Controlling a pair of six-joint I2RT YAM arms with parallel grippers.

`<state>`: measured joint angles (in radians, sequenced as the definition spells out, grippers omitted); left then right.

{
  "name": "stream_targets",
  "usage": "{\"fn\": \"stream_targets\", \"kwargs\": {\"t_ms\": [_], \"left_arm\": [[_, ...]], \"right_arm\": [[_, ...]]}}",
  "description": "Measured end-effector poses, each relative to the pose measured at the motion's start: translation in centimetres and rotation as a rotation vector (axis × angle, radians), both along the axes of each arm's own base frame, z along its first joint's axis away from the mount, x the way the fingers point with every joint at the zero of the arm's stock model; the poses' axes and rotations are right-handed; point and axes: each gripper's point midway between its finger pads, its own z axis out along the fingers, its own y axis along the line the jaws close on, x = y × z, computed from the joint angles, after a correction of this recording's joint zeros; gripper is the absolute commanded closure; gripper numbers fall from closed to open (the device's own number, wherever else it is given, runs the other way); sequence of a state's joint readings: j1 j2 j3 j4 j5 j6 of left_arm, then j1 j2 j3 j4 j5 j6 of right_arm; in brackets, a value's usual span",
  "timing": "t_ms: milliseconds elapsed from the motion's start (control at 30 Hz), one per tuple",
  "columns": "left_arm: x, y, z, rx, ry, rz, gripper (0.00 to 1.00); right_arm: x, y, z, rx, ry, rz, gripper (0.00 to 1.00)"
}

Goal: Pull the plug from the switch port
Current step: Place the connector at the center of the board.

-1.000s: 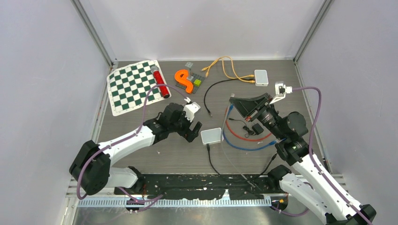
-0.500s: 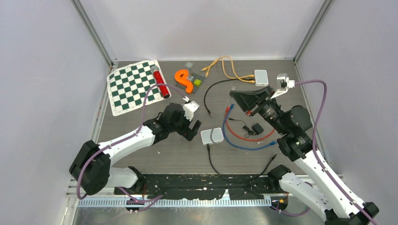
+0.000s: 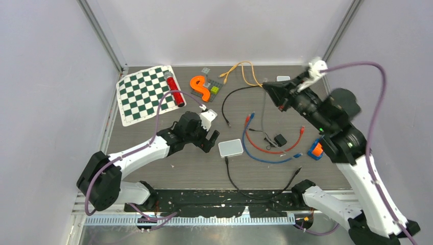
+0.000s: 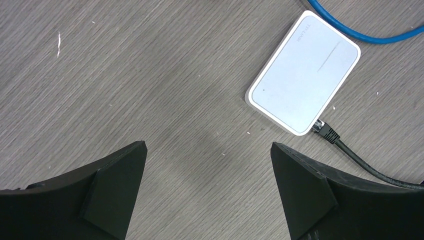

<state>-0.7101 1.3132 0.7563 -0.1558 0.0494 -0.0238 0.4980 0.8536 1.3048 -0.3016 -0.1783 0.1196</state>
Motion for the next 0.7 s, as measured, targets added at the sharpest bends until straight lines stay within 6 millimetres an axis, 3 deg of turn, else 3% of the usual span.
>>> {"fn": "stream_targets", "kwargs": {"t_ms": [67, 133, 167, 200, 267, 367, 433, 533, 700], "left_arm": [[0.0, -0.1, 0.0, -0.001, 0.005, -0.004, 0.0], [0.0, -0.3, 0.0, -0.005, 0.007, -0.009, 0.0], [-0.1, -0.3, 0.0, -0.007, 0.009, -0.012, 0.01], [-0.1, -0.3, 0.0, -0.007, 0.012, -0.015, 0.0], [-0.2, -0.4, 0.0, -0.009, 0.016, -0.018, 0.01], [-0.3, -0.4, 0.0, -0.009, 0.018, -0.019, 0.0], [-0.3, -0.4, -0.1, -0.008, 0.019, -0.019, 0.0], [-0.3, -0.3, -0.1, -0.005, 0.02, -0.019, 0.0], [-0.3, -0.3, -0.1, -0.003, 0.021, -0.02, 0.0]], "right_arm": [[2.2, 0.6, -2.8, -0.074, 0.07, 0.006, 0.95], [5.4, 1.6, -6.9, -0.144, 0.18, 0.026, 0.95], [7.5, 2.2, -10.0, -0.184, 0.264, 0.044, 0.95], [8.5, 2.5, -11.7, -0.204, 0.311, 0.055, 0.95], [11.5, 3.4, -18.2, -0.259, 0.492, 0.087, 0.95], [13.1, 3.9, -26.5, -0.306, 0.735, 0.128, 0.95], [13.4, 4.0, -30.1, -0.304, 0.851, 0.145, 0.95], [13.4, 4.4, -31.6, -0.271, 0.92, 0.171, 0.95], [14.9, 5.1, -30.8, -0.173, 0.932, 0.193, 0.95]]}}
